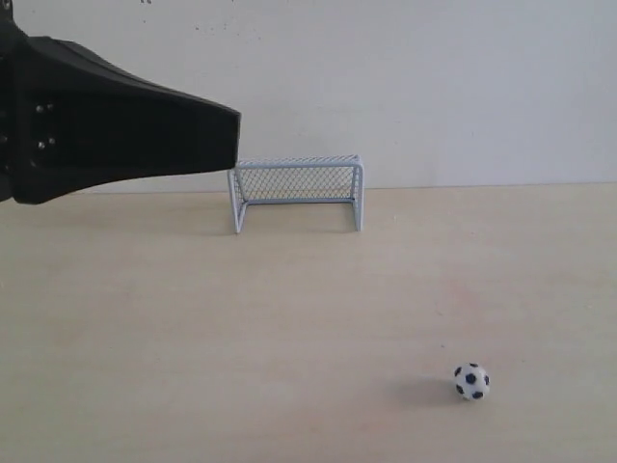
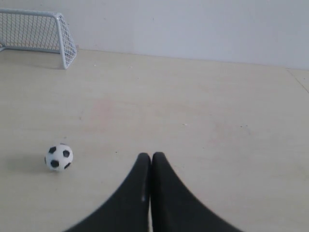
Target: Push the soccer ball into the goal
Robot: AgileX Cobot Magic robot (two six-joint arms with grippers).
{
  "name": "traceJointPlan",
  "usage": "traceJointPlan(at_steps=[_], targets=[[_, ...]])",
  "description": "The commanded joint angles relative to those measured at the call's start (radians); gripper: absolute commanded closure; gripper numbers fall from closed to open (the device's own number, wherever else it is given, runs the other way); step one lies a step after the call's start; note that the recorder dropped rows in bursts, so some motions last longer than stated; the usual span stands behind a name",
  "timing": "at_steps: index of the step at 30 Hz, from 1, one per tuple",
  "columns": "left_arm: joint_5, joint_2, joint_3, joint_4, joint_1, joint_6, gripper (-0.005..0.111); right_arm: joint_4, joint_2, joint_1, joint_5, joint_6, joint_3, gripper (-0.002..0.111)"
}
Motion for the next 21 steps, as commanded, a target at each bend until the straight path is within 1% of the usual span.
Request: traceJointPlan(at_steps=[1, 2, 3, 4, 5, 6, 7, 8, 10, 14, 16, 21], targets=[[-0.031, -0.085, 0.008, -0.015, -0.001, 0.107, 0.102, 0.000, -0.005, -0.004, -0.007, -0.004, -0.001, 0.109], [-0.073, -0.110, 0.011, -0.015, -0.001, 0.147, 0.102, 0.000, -0.005, -0.004, -0.007, -0.004, -0.001, 0.109], [-0.176, -0.168, 0.035, -0.018, -0.001, 0.183, 0.102, 0.000, -0.005, -0.004, -0.007, -0.004, -0.001, 0.109], [-0.230, -0.194, 0.054, -0.018, -0.001, 0.184, 0.102, 0.000, -0.005, -0.004, -0.007, -0.004, -0.001, 0.109], [-0.344, -0.266, 0.099, -0.014, -0.001, 0.184, 0.102, 0.000, -0.005, -0.004, -0.007, -0.004, -0.001, 0.109], [-0.390, -0.297, 0.122, -0.009, -0.001, 0.184, 0.102, 0.000, -0.005, -0.004, -0.007, -0.004, -0.001, 0.109], [-0.502, -0.381, 0.182, 0.016, -0.001, 0.184, 0.102, 0.000, -0.005, -0.004, -0.007, -0.004, -0.001, 0.109], [-0.581, -0.456, 0.240, 0.047, -0.001, 0.184, 0.102, 0.000, -0.005, -0.004, -0.007, -0.004, -0.001, 0.109], [-0.683, -0.569, 0.333, 0.079, -0.001, 0.171, 0.102, 0.000, -0.005, -0.004, -0.007, -0.004, -0.001, 0.109], [-0.813, -0.801, 0.478, 0.083, -0.001, 0.062, 0.102, 0.000, -0.005, -0.004, -0.007, -0.004, -0.001, 0.109], [-0.870, -0.902, 0.522, 0.083, -0.001, 0.060, 0.102, 0.000, -0.005, -0.004, -0.007, -0.004, -0.001, 0.109], [-0.942, -1.016, 0.568, 0.083, 0.001, 0.060, 0.102, 0.000, -0.005, -0.004, -0.007, -0.004, -0.001, 0.109]])
